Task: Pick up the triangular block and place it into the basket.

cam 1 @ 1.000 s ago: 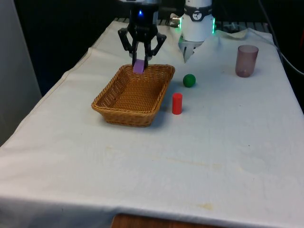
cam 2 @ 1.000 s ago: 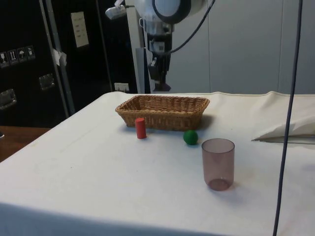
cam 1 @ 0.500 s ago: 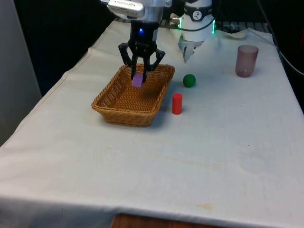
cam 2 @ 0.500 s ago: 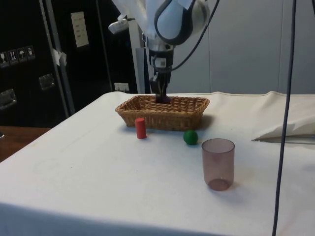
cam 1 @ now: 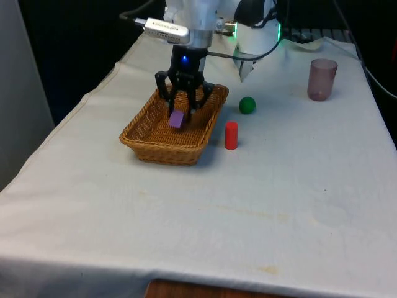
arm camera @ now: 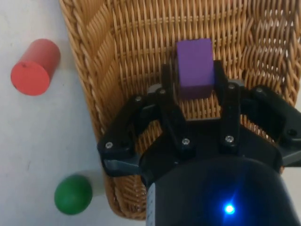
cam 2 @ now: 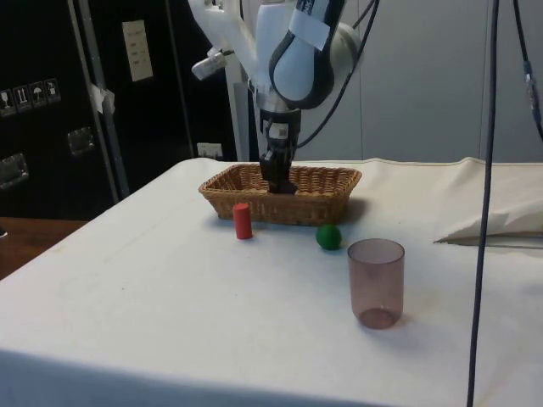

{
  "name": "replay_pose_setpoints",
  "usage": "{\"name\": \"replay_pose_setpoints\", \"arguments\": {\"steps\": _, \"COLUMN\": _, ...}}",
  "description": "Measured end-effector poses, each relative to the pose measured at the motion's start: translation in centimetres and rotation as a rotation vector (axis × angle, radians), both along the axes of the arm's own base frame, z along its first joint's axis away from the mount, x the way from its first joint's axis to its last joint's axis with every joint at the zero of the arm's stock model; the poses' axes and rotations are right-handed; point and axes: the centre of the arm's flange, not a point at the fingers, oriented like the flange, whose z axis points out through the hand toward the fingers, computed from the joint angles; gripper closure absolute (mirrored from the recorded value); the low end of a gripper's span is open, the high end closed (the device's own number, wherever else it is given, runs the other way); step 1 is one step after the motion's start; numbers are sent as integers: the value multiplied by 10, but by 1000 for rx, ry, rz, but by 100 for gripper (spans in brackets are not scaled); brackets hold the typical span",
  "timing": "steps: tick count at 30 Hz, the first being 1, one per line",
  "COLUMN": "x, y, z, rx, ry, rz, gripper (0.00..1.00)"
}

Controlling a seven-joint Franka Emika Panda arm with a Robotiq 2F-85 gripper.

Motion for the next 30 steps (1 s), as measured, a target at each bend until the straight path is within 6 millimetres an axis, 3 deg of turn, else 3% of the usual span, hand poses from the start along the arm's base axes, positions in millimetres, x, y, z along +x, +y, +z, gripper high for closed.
{"name": "replay_pose_setpoints", "arguments": {"steps": 1, "x": 0, "y": 0, "z": -3, "rx": -1, "ry": -3, "rz": -1, "gripper": 44}}
{"name": "replay_pose_setpoints", "arguments": {"steps": 3, "x": 0, "y": 0, "z": -3, "rx": -2, "ry": -5, "rz": -2, "gripper": 39}}
{"name": "replay_pose_setpoints", "arguments": {"steps": 11, "x": 0, "y": 0, "z": -6, "rx": -4, "ry": -4, "rz": -2, "gripper": 0}}
{"name": "replay_pose_setpoints", "arguments": {"steps": 25, "x": 0, "y": 1, "z": -7, "rx": -3, "ry": -4, "rz": -8, "gripper": 0}}
{"name": "replay_pose_setpoints", "arguments": {"steps": 30, "x": 1, "y": 0, "z": 2, "rx": 3, "ry": -15, "rz": -14, "gripper": 0}}
